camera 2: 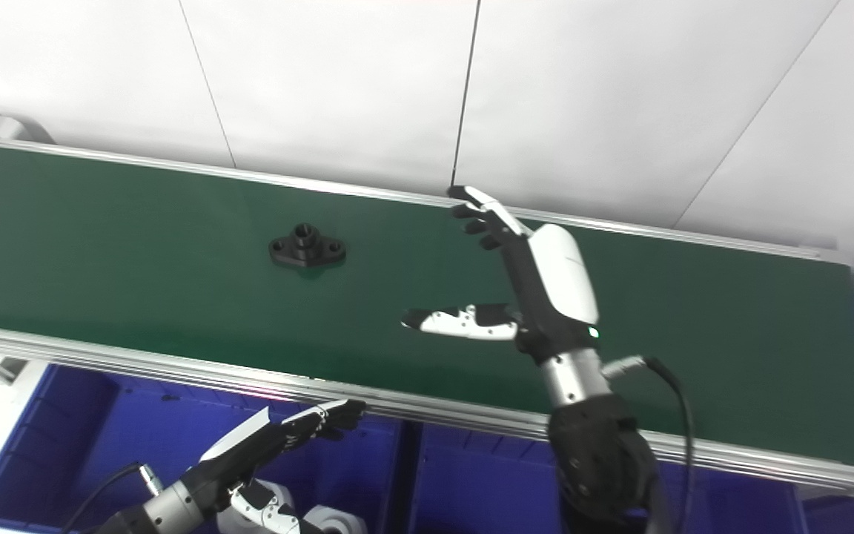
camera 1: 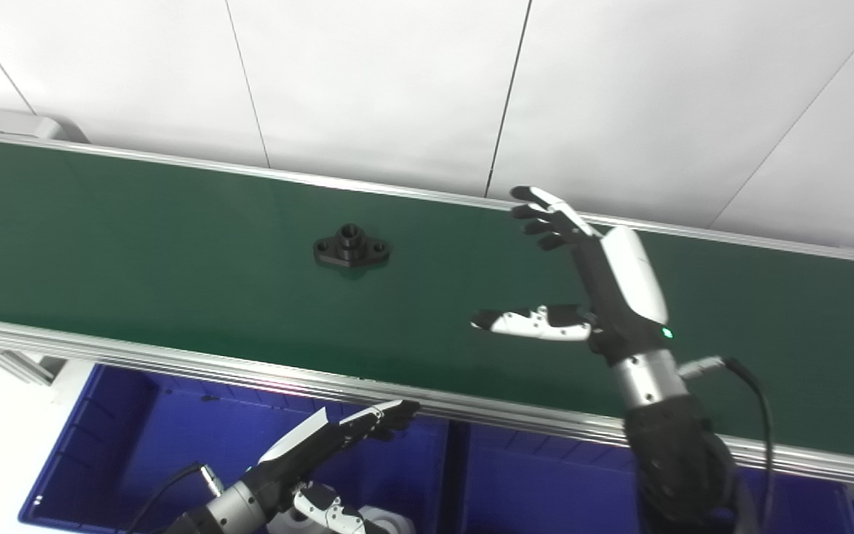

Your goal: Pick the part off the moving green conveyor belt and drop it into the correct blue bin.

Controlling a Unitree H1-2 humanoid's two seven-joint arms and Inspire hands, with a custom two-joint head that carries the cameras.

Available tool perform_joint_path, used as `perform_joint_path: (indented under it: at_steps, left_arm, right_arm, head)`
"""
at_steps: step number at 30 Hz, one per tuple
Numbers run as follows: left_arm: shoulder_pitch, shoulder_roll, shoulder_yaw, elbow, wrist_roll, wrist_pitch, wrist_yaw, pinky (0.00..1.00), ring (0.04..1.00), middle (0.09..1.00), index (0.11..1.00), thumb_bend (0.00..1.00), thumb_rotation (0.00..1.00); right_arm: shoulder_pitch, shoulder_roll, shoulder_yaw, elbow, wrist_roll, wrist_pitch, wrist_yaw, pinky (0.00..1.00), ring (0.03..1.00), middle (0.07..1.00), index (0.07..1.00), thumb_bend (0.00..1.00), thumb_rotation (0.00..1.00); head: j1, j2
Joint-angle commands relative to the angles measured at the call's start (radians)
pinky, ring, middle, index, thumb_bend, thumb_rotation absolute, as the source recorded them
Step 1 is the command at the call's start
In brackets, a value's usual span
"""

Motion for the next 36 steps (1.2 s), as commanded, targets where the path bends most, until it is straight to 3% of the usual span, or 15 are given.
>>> perform_joint_path:
  at_steps: [1,9,15,21,36]
  left_arm:
    - [-0.006,0.011,0.000,-0.010,-0.013,-0.037,-0.001,0.83,0.878,0.911,0.920,0.91,0.30]
    - [-0.004,0.010,0.000,-0.003,-0.005,-0.037,0.004,0.85,0.890,0.919,0.920,0.91,0.28]
    - [-0.009,0.015,-0.004,0.018,-0.012,-0.037,0.001,0.85,0.891,0.922,0.923,0.91,0.29]
    - [-0.013,0.018,-0.013,0.039,-0.014,-0.037,0.004,0.84,0.887,0.920,0.918,0.92,0.32]
    - [-0.016,0.015,-0.033,0.050,-0.011,-0.038,0.015,0.86,0.895,0.920,0.918,0.92,0.30]
  right_arm:
    - [-0.039,0.024,0.013,0.003,-0.001,0.004,-0.012,0.64,0.724,0.778,0.838,0.82,0.36]
    - [-0.110,0.050,0.081,0.113,-0.105,0.023,-0.019,0.64,0.725,0.781,0.844,0.80,0.34]
    - [-0.188,0.047,0.130,0.236,-0.170,0.013,-0.035,0.68,0.749,0.799,0.862,0.80,0.36]
    - [-0.271,0.043,0.154,0.360,-0.186,0.020,-0.045,0.73,0.792,0.829,0.875,0.80,0.37]
    - [-0.437,0.014,0.216,0.606,-0.217,0.003,-0.064,0.74,0.805,0.831,0.872,0.79,0.34]
  head:
    - [0.001,0.001]
    - [-0.018,-0.023]
    - [-0.051,-0.067]
    - [-0.026,-0.096]
    - [-0.002,-0.098]
